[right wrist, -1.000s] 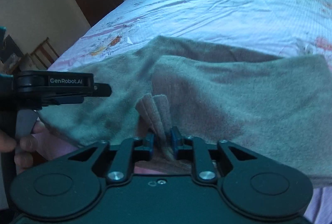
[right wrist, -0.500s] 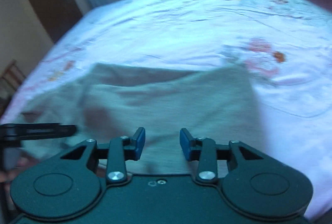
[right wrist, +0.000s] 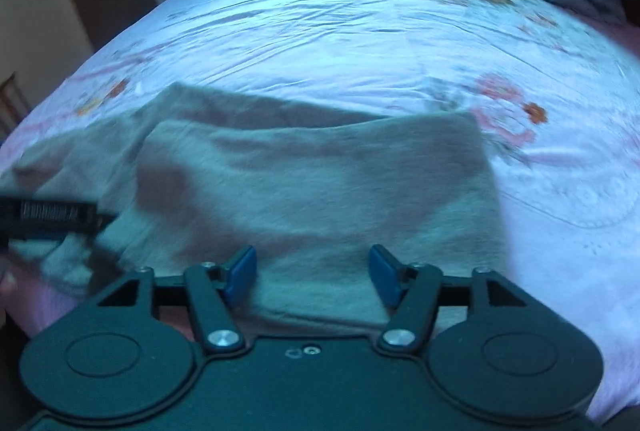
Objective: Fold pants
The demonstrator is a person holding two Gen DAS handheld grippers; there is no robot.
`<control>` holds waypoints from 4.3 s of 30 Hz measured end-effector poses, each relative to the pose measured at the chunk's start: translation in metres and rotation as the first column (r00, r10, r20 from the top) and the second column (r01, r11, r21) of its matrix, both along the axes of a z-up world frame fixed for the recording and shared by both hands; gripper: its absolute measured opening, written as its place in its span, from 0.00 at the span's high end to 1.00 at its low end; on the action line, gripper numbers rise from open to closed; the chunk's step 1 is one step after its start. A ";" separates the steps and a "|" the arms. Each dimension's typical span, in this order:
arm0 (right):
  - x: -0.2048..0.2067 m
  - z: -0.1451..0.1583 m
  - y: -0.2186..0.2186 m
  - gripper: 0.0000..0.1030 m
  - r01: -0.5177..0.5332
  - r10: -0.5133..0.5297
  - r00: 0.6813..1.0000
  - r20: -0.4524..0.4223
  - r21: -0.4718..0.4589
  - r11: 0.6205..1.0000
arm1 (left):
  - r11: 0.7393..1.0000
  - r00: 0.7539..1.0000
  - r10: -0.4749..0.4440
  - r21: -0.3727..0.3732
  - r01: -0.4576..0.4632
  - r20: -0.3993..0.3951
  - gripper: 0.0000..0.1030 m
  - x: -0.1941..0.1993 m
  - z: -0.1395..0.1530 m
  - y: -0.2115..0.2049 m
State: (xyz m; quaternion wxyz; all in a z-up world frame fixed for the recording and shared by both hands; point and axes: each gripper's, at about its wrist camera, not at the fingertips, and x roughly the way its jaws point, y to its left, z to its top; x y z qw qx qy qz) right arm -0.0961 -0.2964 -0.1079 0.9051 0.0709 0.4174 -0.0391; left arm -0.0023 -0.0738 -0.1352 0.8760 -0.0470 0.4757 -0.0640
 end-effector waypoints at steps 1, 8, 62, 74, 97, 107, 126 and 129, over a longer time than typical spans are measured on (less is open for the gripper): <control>0.000 0.000 0.003 0.44 -0.011 0.011 1.000 0.000 -0.006 1.000 | 0.999 1.000 0.003 -0.039 -0.002 0.020 0.19 -0.003 0.002 0.003; 0.004 0.000 0.021 0.44 -0.090 0.090 0.996 0.006 0.049 0.995 | 0.997 0.990 -0.060 0.048 0.055 0.129 0.21 -0.025 0.010 -0.009; 0.130 0.031 0.058 0.75 -0.247 0.243 0.969 0.047 0.144 0.958 | 0.955 0.949 0.249 0.115 -0.274 0.192 0.13 0.044 0.029 0.187; 0.074 0.010 0.058 0.73 -0.160 0.160 0.987 0.012 0.169 0.973 | 0.909 0.908 0.417 -0.012 -0.417 0.035 0.13 0.026 -0.026 0.234; 0.066 0.001 0.068 0.71 -0.157 0.158 0.987 0.004 0.154 0.975 | 0.871 0.890 0.454 -0.228 -0.435 0.039 0.50 0.060 -0.044 0.255; 0.065 0.005 0.068 0.73 -0.153 0.151 0.988 0.025 0.130 0.980 | 0.883 0.893 0.440 -0.227 -0.410 0.097 0.62 0.053 -0.030 0.249; 0.089 0.012 0.152 0.78 -0.376 0.371 0.927 0.060 0.147 0.915 | 0.866 0.883 0.466 -0.234 -0.441 0.063 0.62 0.054 -0.040 0.249; 0.091 0.007 0.176 0.78 -0.428 0.425 0.904 0.051 0.135 0.894 | 0.875 0.886 0.455 -0.228 -0.427 0.091 0.67 0.051 -0.036 0.244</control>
